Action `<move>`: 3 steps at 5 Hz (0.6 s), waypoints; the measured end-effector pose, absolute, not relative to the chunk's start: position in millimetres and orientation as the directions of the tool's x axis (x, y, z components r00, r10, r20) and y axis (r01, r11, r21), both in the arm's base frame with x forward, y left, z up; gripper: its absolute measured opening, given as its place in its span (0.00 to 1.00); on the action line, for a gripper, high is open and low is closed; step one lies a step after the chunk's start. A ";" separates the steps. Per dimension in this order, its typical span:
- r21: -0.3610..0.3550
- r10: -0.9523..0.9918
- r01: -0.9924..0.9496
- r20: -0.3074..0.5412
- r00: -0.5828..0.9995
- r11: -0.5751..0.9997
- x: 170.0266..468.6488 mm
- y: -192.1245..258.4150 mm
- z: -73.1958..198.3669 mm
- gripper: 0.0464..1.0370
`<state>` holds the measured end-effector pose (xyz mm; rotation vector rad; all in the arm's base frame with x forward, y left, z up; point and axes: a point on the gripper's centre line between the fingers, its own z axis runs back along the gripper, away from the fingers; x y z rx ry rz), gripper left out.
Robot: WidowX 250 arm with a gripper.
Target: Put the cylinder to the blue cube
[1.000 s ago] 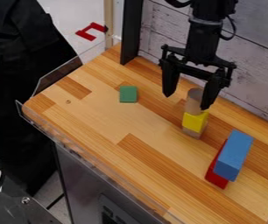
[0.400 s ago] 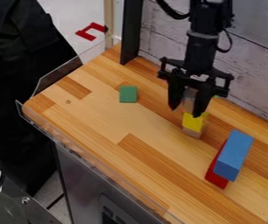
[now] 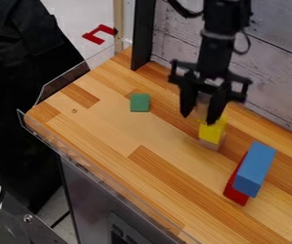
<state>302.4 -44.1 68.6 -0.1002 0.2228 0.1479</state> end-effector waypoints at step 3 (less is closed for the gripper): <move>-0.153 -0.038 0.006 -0.207 0.978 0.988 263.7 -108.7 104.4 0.45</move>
